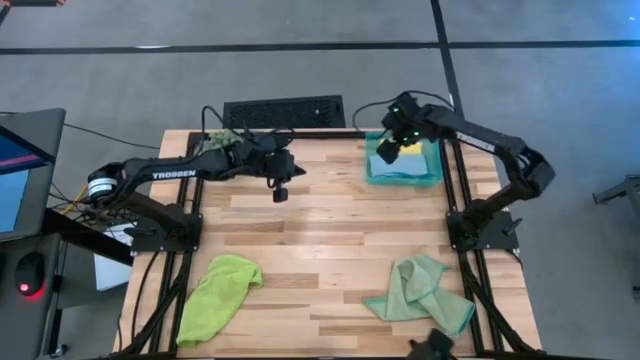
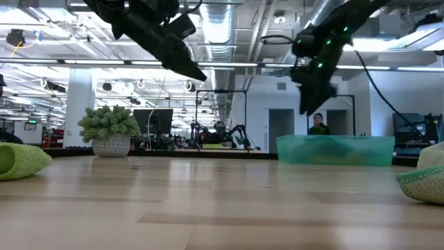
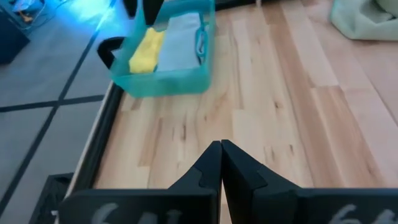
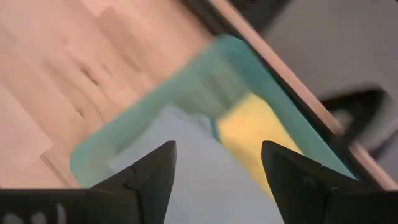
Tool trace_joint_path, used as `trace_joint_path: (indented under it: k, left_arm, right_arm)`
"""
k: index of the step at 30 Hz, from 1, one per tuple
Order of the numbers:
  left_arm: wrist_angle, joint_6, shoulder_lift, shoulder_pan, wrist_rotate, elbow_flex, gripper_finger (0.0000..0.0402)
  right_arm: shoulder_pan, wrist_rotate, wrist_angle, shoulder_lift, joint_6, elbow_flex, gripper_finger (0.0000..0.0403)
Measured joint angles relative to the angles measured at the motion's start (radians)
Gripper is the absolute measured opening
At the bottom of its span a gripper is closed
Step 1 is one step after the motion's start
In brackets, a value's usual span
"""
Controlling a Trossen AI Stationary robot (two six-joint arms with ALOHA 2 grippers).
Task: Fold microfiber towels
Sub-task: Put the blue microfiber cloth on top of the yellow microfiber cloth in the blue bin and align with other
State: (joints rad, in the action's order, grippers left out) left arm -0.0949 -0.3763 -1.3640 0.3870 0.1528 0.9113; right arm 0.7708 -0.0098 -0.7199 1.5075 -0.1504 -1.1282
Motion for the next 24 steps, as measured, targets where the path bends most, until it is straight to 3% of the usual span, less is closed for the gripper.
trace_joint_path:
  k: [11,24]
  left_arm:
    - [0.001,0.021,-0.001,-0.012,-0.001,-0.002,0.0000]
    - [0.034,0.026,-0.001,-0.007,-0.039,-0.001,0.0000]
  right_arm:
    - [-0.045,-0.012,0.018,0.261,-0.403,-0.042,0.0260]
    - [0.017,-0.120,0.105,0.257,-0.532,-0.045,0.0260]
